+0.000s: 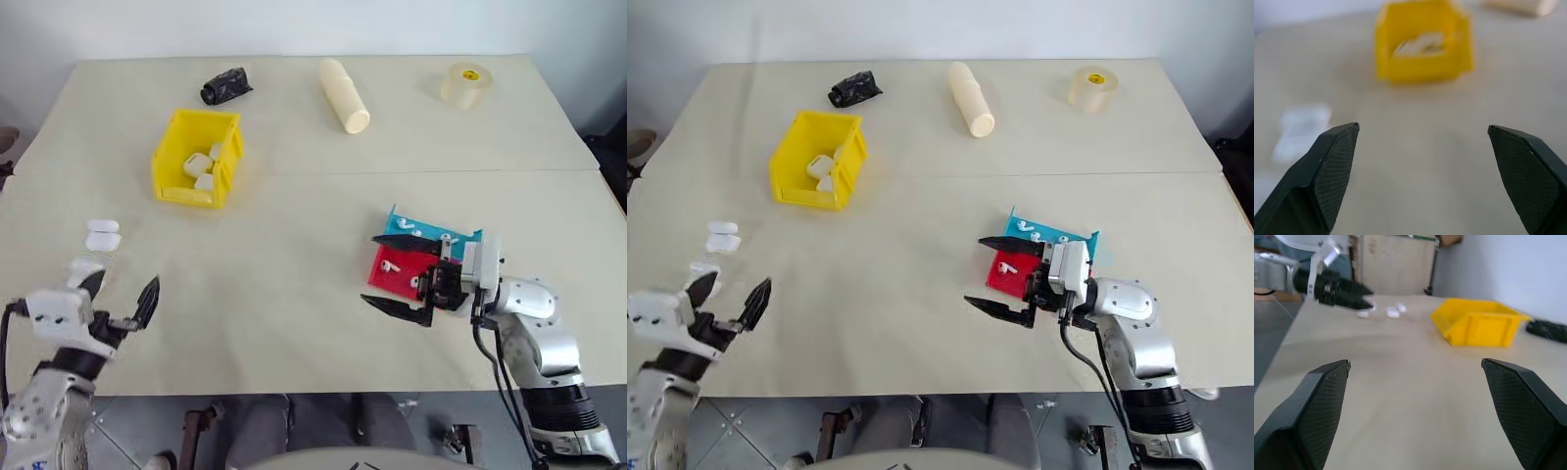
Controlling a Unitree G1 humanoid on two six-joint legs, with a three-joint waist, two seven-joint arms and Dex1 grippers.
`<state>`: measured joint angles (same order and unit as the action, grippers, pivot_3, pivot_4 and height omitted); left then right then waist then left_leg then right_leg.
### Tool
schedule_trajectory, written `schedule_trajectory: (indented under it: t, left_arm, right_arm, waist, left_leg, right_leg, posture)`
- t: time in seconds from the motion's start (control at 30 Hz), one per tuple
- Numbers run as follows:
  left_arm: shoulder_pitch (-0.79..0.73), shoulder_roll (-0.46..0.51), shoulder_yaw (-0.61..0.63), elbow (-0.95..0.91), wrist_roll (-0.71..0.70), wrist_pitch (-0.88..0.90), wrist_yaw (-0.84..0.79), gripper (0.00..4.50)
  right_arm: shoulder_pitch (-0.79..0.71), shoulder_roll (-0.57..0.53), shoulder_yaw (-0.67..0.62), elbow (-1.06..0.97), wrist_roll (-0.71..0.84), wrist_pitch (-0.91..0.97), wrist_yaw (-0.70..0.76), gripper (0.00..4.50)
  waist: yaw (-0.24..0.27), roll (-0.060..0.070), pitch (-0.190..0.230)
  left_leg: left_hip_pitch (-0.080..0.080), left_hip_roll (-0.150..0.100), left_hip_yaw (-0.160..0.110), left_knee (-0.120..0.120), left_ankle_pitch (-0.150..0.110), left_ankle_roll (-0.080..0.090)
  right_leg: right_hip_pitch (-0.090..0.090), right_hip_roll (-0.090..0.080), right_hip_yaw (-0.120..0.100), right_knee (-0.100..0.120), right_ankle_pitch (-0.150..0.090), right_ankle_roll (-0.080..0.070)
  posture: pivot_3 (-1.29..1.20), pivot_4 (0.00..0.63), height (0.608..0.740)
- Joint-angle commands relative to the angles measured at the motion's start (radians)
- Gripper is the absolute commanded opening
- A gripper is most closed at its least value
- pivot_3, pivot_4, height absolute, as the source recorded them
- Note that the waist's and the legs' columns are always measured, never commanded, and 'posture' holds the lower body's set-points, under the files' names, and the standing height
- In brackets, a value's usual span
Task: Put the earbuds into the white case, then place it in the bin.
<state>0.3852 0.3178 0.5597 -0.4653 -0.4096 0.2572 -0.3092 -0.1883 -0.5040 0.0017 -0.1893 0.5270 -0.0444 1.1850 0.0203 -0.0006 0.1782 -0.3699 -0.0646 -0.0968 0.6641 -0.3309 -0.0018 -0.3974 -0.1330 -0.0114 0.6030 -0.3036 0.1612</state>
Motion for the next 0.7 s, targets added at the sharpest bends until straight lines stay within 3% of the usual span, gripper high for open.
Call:
schedule_trajectory:
  t: [0.03, 0.2, 0.37, 0.43, 0.57, 0.7]
  left_arm:
    - [0.04, -0.034, 0.061, -0.055, -0.009, 0.037, 0.084, 4.47]
    - [0.023, -0.049, 0.07, -0.1, -0.053, 0.123, 0.153, 4.47]
    - [0.013, 0.003, 0.136, -0.139, -0.135, 0.265, 0.196, 4.47]
    - [0.011, 0.087, 0.172, -0.126, -0.179, 0.368, 0.173, 4.47]
    - [-0.009, 0.367, 0.251, 0.01, -0.215, 0.487, -0.002, 4.47]
    - [-0.033, 0.61, 0.222, 0.214, -0.21, 0.566, -0.209, 4.47]
  right_arm:
    - [-0.022, 0.009, 0.012, -0.033, 0.008, -0.018, 0.009, 4.5]
    - [-0.04, 0.001, 0.023, -0.031, 0.027, -0.012, 0.038, 4.5]
    - [-0.04, -0.037, 0.011, -0.038, 0.072, 0.067, 0.059, 4.5]
    - [-0.035, -0.051, 0.011, -0.041, 0.079, 0.087, 0.062, 4.5]
    - [-0.043, -0.055, 0.012, -0.036, 0.08, 0.112, 0.059, 4.5]
    - [-0.05, -0.053, 0.019, -0.038, 0.078, 0.127, 0.063, 4.5]
  waist:
    - [0.007, 0.0, 0.0]
    - [0.007, 0.0, 0.0]
    - [-0.001, 0.0, 0.0]
    - [0.0, 0.0, 0.0]
    - [0.001, 0.0, 0.0]
    - [-0.001, 0.0, 0.0]
  left_leg:
    - [0.0, 0.0, 0.0, 0.0, 0.0, 0.0]
    - [0.0, 0.0, -0.001, 0.001, 0.0, 0.0]
    - [0.0, 0.0, -0.001, 0.0, -0.001, -0.001]
    - [0.0, 0.002, -0.001, 0.0, -0.002, -0.002]
    - [0.001, 0.005, -0.002, 0.0, -0.002, -0.005]
    - [0.003, 0.005, -0.002, -0.001, -0.002, -0.005]
  right_leg:
    - [0.0, 0.0, 0.0, 0.0, 0.0, 0.0]
    - [0.002, 0.0, -0.001, 0.0, 0.0, 0.0]
    - [0.0, 0.0, 0.0, 0.0, -0.001, -0.002]
    - [0.0, 0.001, -0.001, 0.0, -0.001, -0.003]
    - [-0.001, 0.003, -0.003, 0.006, -0.005, -0.009]
    - [-0.002, 0.003, -0.004, 0.009, -0.006, -0.011]
  posture:
    - [0.0, 0.15, 0.74]
    - [0.0, 0.15, 0.74]
    - [0.0, 0.15, 0.74]
    - [0.0, 0.15, 0.74]
    - [0.0, 0.15, 0.74]
    - [0.0, 0.15, 0.74]
